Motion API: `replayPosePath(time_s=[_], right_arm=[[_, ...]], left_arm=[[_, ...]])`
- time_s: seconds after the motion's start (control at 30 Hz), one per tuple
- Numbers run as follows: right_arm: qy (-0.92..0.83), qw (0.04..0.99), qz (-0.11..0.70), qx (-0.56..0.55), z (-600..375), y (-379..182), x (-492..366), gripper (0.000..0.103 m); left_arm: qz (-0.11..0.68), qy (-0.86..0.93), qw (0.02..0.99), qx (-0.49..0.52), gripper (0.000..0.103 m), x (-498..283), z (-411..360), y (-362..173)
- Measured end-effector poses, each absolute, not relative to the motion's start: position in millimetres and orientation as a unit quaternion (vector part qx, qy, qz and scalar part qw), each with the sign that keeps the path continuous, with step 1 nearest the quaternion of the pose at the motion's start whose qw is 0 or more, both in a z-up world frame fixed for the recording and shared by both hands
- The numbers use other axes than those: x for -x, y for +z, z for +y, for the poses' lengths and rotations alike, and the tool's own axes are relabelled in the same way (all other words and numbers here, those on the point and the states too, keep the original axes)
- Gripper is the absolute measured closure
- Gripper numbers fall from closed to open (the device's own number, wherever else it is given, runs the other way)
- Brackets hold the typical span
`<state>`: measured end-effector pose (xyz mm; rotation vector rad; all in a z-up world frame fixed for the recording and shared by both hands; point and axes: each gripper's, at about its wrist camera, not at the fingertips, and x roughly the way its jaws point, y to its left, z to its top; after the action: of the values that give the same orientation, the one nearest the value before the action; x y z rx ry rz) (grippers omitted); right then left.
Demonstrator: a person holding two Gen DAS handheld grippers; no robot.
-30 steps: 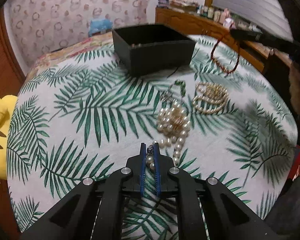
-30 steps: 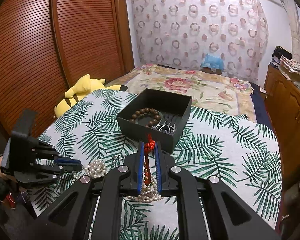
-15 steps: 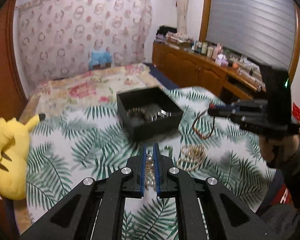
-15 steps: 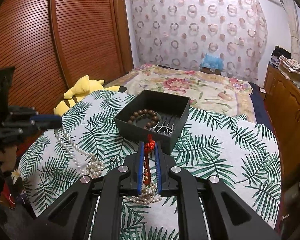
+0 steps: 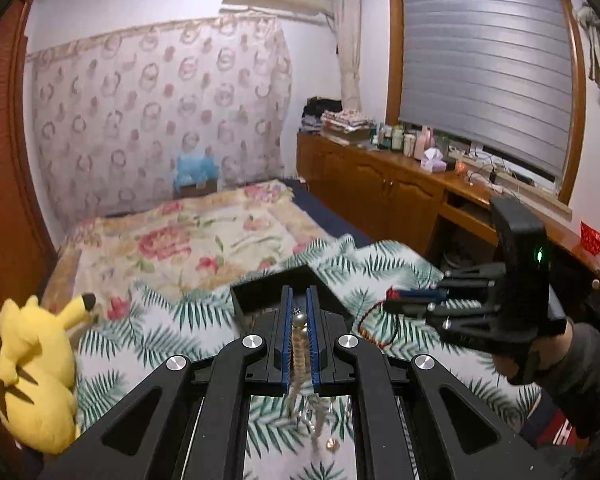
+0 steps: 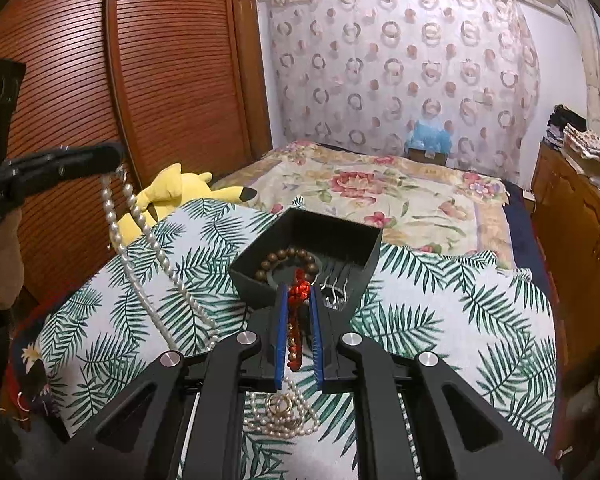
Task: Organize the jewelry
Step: 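Grasp and lift the pearl strand with left tool while right tool holds the red bracelet over the box, then lower the pearl strand into the box with left tool while right tool releases the red bracelet there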
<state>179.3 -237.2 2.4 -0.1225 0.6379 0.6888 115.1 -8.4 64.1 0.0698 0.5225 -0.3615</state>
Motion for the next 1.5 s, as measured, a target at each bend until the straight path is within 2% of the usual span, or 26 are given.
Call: replayPosePath(time_s=[0.57,0.67,1.03,1.33,1.5], right_arm=[[0.347,0.889,0.290,0.067,-223,22,-218,0.091],[0.348,0.889,0.290,0.067,-222,22,-226,0.091],[0.350,0.881,0.315,0.057,-211,1,-262,0.091],[0.347,0.879,0.323,0.052,-206,-11,-273,0.091],[0.345,0.878,0.328,0.052,-206,-15,-277,0.091]], left_arm=[[0.200,-0.175,0.963,-0.044,0.097,-163,-21,126],[0.207,-0.173,0.962,-0.039,0.097,-178,-21,122],[0.282,-0.163,0.945,-0.024,0.097,-223,-17,54],[0.251,-0.159,0.954,-0.030,0.097,-232,-20,79],[0.258,-0.156,0.953,-0.024,0.097,-242,-21,72]])
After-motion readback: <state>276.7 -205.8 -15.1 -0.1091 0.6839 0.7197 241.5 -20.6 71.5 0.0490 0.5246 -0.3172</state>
